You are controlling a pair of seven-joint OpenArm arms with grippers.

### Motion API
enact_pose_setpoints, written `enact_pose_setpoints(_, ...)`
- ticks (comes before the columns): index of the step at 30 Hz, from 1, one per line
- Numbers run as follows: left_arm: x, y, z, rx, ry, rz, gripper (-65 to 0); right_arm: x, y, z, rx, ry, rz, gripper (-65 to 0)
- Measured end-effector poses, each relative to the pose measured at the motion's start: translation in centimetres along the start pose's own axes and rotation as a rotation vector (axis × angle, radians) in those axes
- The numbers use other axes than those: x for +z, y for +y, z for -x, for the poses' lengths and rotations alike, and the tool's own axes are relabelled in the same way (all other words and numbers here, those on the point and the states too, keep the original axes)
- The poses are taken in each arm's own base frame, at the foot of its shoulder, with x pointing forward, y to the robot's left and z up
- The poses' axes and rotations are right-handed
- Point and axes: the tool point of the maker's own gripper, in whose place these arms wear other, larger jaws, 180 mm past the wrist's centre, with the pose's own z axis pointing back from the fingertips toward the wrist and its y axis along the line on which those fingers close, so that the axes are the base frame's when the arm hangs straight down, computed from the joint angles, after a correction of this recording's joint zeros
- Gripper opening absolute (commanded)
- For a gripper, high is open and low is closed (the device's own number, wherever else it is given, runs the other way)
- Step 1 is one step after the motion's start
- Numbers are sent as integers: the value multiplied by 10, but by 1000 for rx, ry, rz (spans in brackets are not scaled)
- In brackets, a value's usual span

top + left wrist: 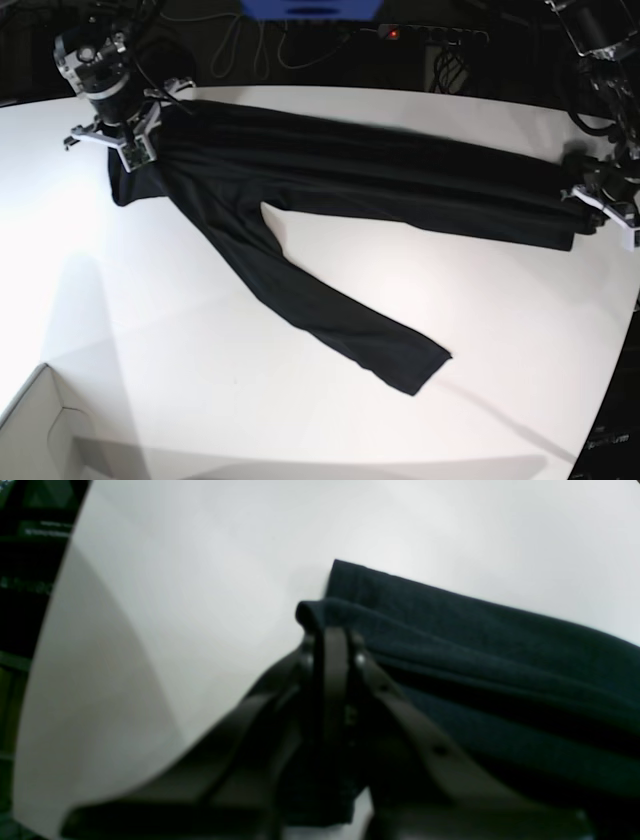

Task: Layout the t-shirt on the table in an organized manner, then fold the t-shirt properly
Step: 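Reposition the right gripper on the folded shirt's end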

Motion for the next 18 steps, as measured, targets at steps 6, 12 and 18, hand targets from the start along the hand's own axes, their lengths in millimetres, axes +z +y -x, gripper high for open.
enact_pose_setpoints(6, -8, 4, 23, 40, 59, 0, -650, -3, 4, 7, -11, 19, -14, -650)
enact_pose_setpoints(12, -9, 6, 27, 46, 74, -2, -612, -10, 25, 15, 10, 41, -85, -650)
enact_pose_setpoints(18, -8, -9, 30, -34, 83, 85, -430, -5, 47, 24, 76, 64, -164, -486)
